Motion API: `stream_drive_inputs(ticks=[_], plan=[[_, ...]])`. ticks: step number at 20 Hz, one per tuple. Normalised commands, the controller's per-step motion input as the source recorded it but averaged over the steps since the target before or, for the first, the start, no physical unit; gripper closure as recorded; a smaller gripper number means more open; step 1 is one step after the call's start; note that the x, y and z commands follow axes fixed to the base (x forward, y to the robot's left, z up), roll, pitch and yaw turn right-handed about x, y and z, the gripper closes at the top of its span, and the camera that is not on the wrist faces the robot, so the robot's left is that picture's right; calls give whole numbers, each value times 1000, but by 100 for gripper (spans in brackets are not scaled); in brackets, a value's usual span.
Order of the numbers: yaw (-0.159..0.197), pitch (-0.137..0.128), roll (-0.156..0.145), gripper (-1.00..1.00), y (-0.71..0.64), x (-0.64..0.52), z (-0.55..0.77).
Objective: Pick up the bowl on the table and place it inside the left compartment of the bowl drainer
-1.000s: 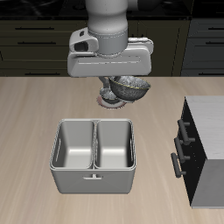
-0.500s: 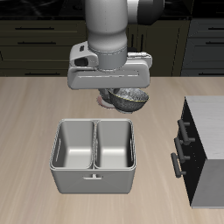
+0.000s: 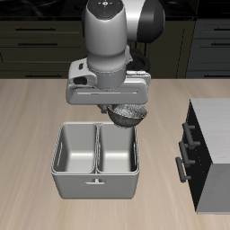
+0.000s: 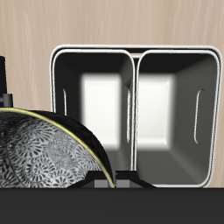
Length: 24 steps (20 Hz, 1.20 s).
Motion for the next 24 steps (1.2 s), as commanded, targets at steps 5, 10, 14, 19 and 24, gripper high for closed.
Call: stream_drive_inputs(ticks=[5, 10, 14, 19, 24], plan=[[0, 21, -27, 100, -137, -20, -148], [5, 23, -34, 100, -181, -8, -104], [3, 17, -21, 100, -118, -15, -116], [13, 20, -5, 100, -20, 3, -97], [18, 14, 8, 100, 11, -9, -85]])
